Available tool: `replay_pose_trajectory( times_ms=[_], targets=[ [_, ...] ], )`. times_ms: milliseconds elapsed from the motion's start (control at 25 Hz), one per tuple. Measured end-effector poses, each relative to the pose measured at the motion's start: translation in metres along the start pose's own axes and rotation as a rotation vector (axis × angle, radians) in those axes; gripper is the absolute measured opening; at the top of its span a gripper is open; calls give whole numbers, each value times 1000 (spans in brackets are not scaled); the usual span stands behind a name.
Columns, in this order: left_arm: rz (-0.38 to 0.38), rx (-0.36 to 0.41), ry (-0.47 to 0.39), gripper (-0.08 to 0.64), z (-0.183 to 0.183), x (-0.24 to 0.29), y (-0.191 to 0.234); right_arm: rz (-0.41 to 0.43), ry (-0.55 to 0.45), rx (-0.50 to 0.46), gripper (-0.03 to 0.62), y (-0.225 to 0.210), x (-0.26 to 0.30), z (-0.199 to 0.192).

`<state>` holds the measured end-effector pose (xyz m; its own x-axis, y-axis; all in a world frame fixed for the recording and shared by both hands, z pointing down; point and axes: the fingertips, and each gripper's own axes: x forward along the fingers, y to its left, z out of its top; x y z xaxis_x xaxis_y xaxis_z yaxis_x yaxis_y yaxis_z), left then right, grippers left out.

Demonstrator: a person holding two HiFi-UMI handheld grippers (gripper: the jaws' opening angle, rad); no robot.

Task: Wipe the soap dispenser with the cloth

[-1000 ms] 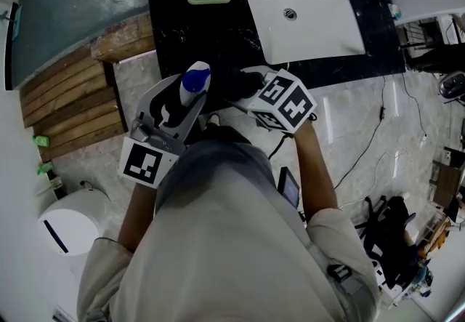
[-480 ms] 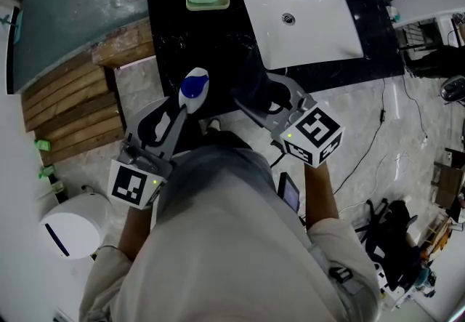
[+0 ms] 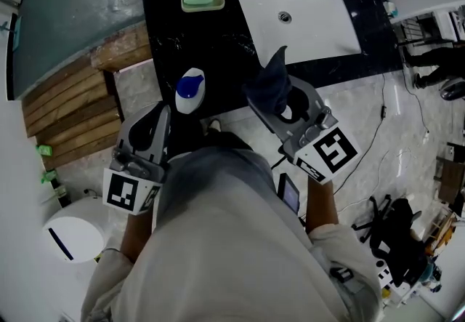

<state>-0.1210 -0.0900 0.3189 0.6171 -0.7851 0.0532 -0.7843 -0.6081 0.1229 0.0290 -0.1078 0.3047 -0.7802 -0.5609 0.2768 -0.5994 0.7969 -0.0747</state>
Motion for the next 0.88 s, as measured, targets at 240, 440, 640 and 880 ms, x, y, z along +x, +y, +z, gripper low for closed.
replay_pose_trajectory(
  times_ms=[240,440,640,880],
  targets=[
    [5,-14,-24,6,9,4,2,-24,-36,7,158,-1,-13,9],
    [4,-14,-16,6,9,3,4,-35,-49,2,158,-2,-20,14],
    [4,-21,-13,6,10,4,4,-45,-53,7,158,-5,-24,16],
    [7,-20,-16,6,12,5,7,-52,-60,22,158,-8,-27,17]
  ],
)
